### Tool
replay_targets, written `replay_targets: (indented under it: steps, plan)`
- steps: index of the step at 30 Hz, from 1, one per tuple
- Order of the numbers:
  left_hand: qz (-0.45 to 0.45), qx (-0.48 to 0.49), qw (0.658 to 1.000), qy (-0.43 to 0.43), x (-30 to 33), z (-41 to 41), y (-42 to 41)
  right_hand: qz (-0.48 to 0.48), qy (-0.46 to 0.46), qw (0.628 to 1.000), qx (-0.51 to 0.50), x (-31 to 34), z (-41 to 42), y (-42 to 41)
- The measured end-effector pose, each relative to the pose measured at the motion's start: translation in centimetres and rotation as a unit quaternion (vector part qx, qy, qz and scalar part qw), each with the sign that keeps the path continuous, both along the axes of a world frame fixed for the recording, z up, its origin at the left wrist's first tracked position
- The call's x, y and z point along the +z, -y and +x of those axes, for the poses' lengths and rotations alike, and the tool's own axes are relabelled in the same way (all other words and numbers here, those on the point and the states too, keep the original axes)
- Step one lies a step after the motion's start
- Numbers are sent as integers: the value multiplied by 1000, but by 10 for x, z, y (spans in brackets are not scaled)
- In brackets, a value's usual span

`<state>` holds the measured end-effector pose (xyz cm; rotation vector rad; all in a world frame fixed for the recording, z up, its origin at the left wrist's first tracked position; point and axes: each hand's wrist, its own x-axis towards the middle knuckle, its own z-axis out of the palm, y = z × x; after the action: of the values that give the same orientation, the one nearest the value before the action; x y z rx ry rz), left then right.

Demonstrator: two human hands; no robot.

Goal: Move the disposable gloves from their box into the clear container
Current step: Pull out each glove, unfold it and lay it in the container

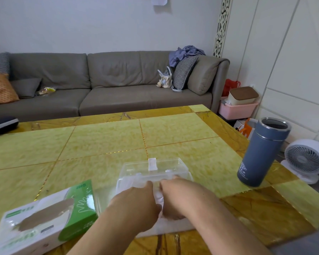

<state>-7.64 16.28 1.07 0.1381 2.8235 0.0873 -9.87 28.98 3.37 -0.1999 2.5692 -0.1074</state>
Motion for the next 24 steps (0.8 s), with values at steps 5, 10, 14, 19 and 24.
replay_targets:
  steps: [5,10,14,19,24]
  plan:
    - [96,40,991,80,-7,-12,4,-42,3,998,-45,-13,-3,-4]
    - [70,18,997,-25,-4,7,4,-63,5,996,-62,-16,-2,-6]
    - [5,43,993,-114,5,26,3,-68,-4,996,-62,-16,0,-5]
    - [4,69,996,-56,-1,7,0,-72,-2,995,-65,-15,1,-5]
    - [19,89,996,9,-4,-13,-5,-78,-2,994,-75,-20,-3,-5]
